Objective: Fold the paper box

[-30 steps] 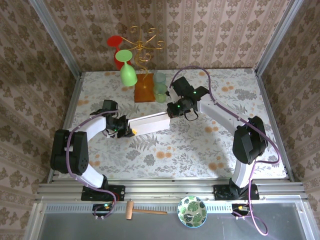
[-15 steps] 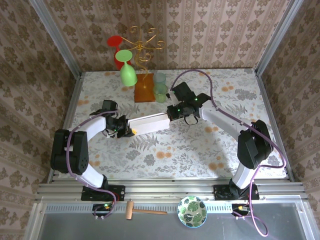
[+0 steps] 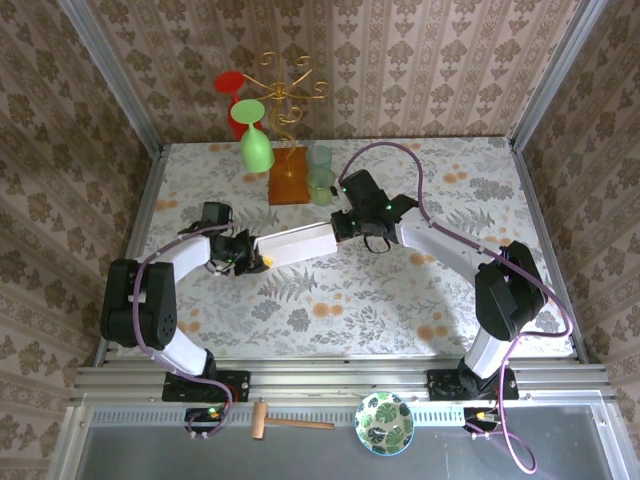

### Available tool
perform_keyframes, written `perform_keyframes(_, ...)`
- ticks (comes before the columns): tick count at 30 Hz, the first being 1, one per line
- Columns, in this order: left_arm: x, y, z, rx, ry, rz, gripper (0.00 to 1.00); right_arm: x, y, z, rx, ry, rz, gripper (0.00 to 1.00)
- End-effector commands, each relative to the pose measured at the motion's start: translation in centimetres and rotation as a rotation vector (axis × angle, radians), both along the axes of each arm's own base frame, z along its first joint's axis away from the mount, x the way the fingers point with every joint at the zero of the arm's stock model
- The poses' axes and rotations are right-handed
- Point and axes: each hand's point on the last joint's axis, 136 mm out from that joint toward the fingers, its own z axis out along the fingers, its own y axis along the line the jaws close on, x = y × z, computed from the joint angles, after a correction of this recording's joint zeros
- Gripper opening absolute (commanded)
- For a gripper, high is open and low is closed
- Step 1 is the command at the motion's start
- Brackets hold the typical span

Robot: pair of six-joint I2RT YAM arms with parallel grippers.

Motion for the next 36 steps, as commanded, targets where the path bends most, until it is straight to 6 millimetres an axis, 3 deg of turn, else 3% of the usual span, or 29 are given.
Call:
perform_keyframes(1, 0.3, 0.5, -1.5, 0.003, -0.016, 0.027, 0.45, -1.2, 0.0, -2.5, -0.060, 0.049, 0.004, 0.00)
perform_keyframes(8, 1.4, 1.3, -0.5, -0.009, -0.134, 0.029, 0.63, -0.5, 0.0, -2.7, -0.080, 0.042, -0.010, 0.00)
perform_keyframes(15, 0.8, 3.2, -0.1, 0.041, -0.170, 0.037, 0.64, -0.1, 0.4, -2.5, -0.091, 0.030, -0.014, 0.00)
perform_keyframes(19, 0.5, 5.2, 1.2, 0.131, -0.218, -0.011, 0.64, 0.1, 0.5, -2.6, -0.097, 0.024, -0.017, 0.00)
perform_keyframes(23, -0.6, 8.5, 3.7, 0.349, -0.282, -0.169, 0.55, 0.3, 0.7, -2.6, -0.104, 0.024, -0.016, 0.00)
perform_keyframes(25, -1.1, 10.3, 5.6, 0.505, -0.338, -0.337, 0.50, 0.4, 0.7, -2.6, -0.106, 0.022, -0.014, 0.00)
perform_keyframes(28, -0.8, 11.6, 8.8, 0.701, -0.482, -0.607, 0.32, 0.4, 0.8, -2.6, -0.112, 0.023, -0.004, 0.00)
perform_keyframes(30, 0.0, 10.8, 10.9, 0.777, -0.645, -0.767, 0.21, 0.4, 0.9, -2.5, -0.111, 0.023, -0.002, 0.00)
perform_keyframes(32, 0.6, 8.6, 12.9, 0.761, -0.845, -0.896, 0.16, 0.4, 0.9, -2.5, -0.115, 0.024, 0.001, 0.00)
perform_keyframes(36, 0.0, 5.7, 14.0, 0.712, -0.988, -1.156, 0.15, 0.4, 0.9, -2.5, -0.120, 0.027, 0.008, 0.00)
